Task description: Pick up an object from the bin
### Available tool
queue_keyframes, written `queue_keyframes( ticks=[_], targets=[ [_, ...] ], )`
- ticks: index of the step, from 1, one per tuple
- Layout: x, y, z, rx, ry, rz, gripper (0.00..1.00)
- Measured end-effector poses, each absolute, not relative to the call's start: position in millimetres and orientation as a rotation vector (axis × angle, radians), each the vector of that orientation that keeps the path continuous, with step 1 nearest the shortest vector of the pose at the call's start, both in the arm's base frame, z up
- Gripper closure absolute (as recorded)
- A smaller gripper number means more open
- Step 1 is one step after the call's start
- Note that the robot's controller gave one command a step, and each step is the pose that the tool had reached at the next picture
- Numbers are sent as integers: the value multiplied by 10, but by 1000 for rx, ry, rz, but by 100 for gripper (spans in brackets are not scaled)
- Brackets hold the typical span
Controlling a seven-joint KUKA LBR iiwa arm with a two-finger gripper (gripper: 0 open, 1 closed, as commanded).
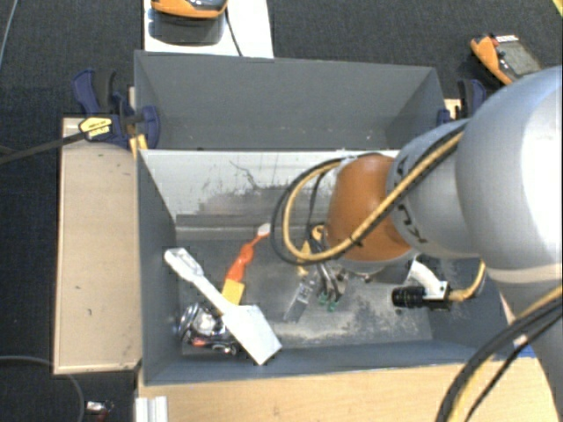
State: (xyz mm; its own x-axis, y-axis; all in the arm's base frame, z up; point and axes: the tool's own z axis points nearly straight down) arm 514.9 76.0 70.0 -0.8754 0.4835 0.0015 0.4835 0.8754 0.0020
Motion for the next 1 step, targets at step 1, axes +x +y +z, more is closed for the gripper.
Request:
queue_keyframes(
  ticks=[1],
  targets=[
    [5182, 753, 700, -831, -3029, -6, 0]
  ],
)
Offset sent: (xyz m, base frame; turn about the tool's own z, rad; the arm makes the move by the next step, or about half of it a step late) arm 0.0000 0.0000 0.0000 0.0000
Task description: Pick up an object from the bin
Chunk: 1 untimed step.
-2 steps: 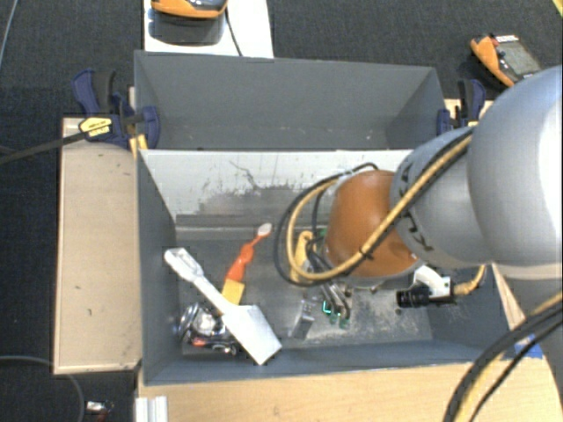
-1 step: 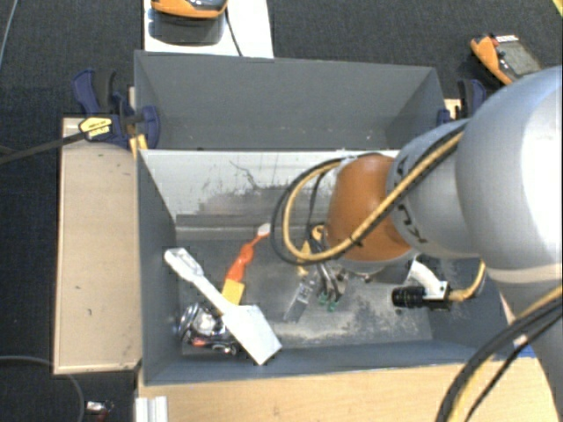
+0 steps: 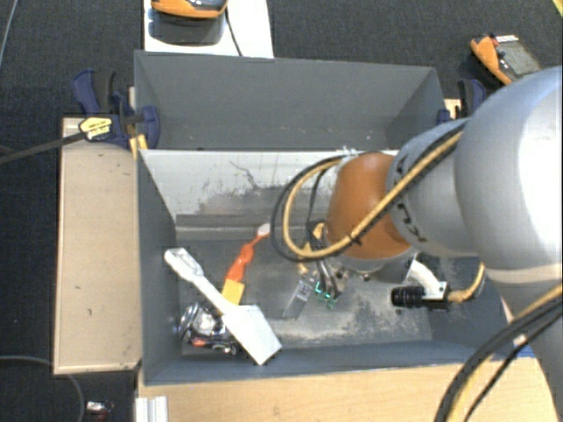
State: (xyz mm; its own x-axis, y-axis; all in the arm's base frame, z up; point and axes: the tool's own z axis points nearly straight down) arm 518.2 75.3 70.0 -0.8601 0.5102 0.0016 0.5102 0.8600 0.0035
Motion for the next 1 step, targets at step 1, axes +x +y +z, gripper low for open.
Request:
queue_keyframes(
  ticks=[1],
  targets=[
    [5182, 754, 701, -833, -3029, -6, 0]
  ],
)
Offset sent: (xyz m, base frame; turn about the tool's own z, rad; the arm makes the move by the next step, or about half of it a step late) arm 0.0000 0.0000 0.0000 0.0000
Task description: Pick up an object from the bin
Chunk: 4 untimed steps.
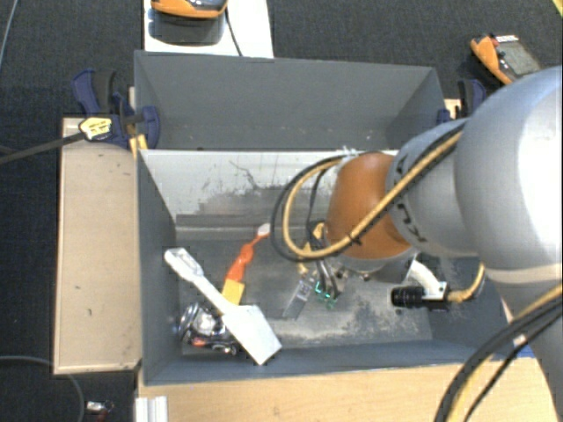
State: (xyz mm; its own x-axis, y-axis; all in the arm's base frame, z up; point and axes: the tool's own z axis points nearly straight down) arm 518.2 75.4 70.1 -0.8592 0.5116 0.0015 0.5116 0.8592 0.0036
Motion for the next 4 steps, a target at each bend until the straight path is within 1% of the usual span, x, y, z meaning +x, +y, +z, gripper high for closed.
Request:
queue_keyframes(
  ticks=[4],
  targets=[
    [5181, 755, 700, -838, -3027, -7, 0]
  ],
)
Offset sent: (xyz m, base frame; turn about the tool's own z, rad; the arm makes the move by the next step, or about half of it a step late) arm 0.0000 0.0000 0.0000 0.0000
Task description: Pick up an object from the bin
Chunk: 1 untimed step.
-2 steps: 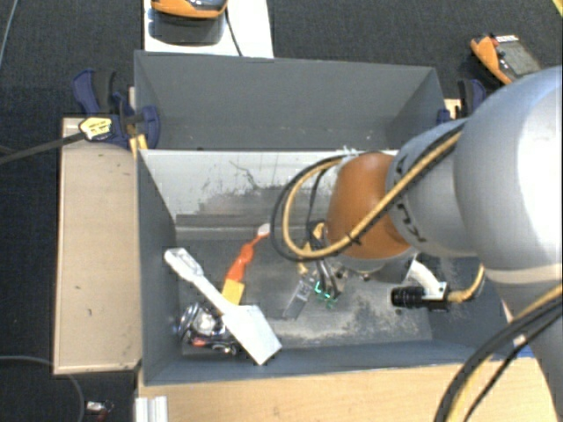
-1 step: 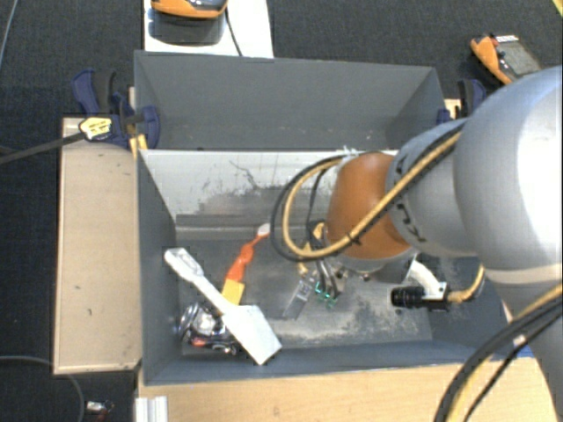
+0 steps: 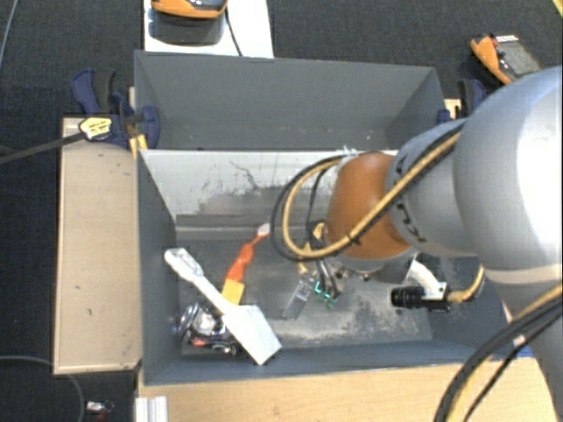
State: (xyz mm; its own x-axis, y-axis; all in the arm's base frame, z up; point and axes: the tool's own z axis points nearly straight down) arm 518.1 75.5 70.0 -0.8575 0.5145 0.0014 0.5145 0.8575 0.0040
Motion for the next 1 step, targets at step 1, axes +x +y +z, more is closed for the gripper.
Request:
queue_keyframes(
  ticks=[1],
  targets=[
    [5181, 755, 700, -840, -3027, -7, 0]
  ],
)
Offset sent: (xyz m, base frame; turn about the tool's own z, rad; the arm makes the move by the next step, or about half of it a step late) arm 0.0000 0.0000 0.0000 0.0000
